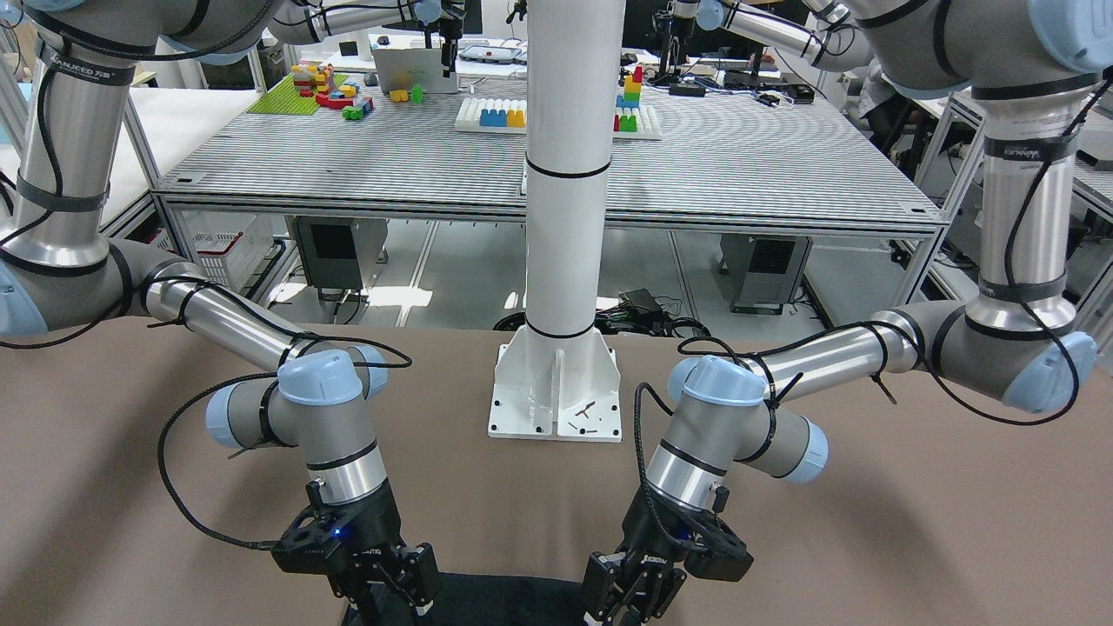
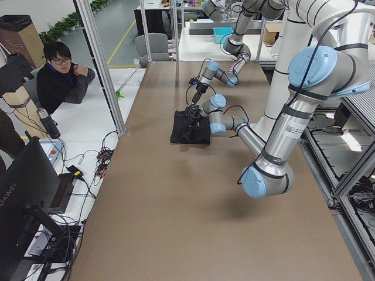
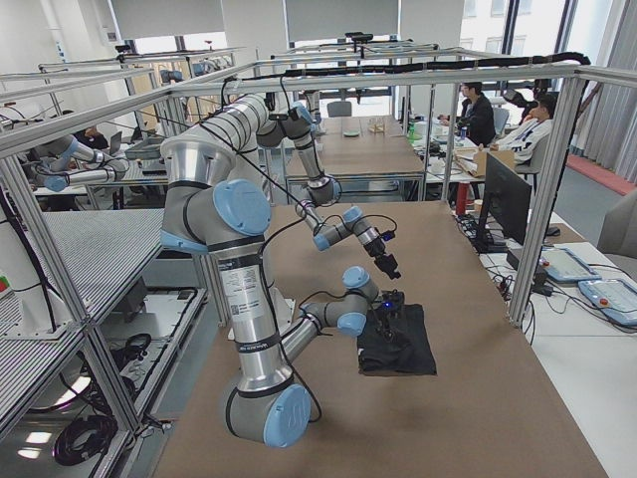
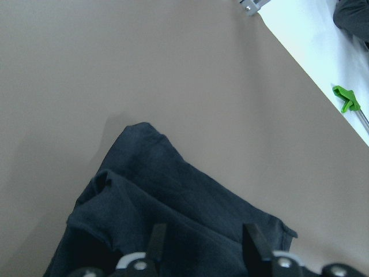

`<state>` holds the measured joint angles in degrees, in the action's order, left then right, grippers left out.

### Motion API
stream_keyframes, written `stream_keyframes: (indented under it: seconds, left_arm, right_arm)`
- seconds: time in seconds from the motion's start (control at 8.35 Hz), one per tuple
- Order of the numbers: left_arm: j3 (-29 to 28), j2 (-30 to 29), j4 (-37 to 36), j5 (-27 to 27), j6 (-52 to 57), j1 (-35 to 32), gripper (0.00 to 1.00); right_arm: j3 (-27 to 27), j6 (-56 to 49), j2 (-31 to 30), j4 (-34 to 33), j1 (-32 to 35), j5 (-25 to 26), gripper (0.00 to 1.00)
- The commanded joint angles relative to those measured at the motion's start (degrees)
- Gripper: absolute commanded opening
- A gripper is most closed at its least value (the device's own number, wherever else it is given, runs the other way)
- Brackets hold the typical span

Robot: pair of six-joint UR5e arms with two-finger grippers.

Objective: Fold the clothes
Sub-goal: 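Open both grippers and raise the left gripper away from the shirt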

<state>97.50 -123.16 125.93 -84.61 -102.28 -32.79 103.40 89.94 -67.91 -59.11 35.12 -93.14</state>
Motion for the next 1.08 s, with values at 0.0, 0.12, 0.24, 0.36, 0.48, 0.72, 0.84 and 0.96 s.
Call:
stream_keyframes:
  seconds: [0.0, 0.12, 0.24, 0.36, 0.48, 0.72, 0.84, 0.96]
  left_arm:
    - [-0.11, -0.15, -0.68, -12.62, 0.15, -10.49, 0.94]
    - [-0.03, -0.06, -2.68, -18.34, 0.76, -14.81, 0.94]
    - [-0.02, -0.06, -3.57, -22.75, 1.55, -18.15, 0.94]
    - [-0.02, 0.29, -3.67, -25.58, 3.04, -20.28, 0.94]
    - [-0.11, 0.64, -3.67, -26.73, 4.79, -21.34, 0.94]
    - [-0.64, 0.99, -3.67, -26.48, 5.34, -21.44, 0.94]
    - [-0.9, 1.34, -3.58, -26.31, 5.69, -21.44, 0.94]
    - [-1.08, 1.43, -3.67, -26.22, 5.6, -21.44, 0.94]
  right_arm:
    - [0.49, 0.76, 1.97, -0.64, 0.74, -1.95, 0.94]
    - [0.66, 0.77, 2.77, -2.91, 0.21, -2.05, 0.94]
    - [0.84, 0.16, 3.65, -6.16, -1.36, -2.66, 0.94]
    - [0.75, -0.54, 4.88, -9.49, -3.03, -2.84, 0.94]
    - [0.58, -2.9, 6.46, -13.62, -4.7, -2.58, 0.94]
    - [0.58, -6.41, 10.32, -23.64, -7.78, -1.17, 0.94]
    - [-0.9, -10.27, 11.38, -23.94, -8.66, -0.73, 0.94]
    - [-5.27, -13.18, 14.09, -23.85, -8.84, 1.01, 0.94]
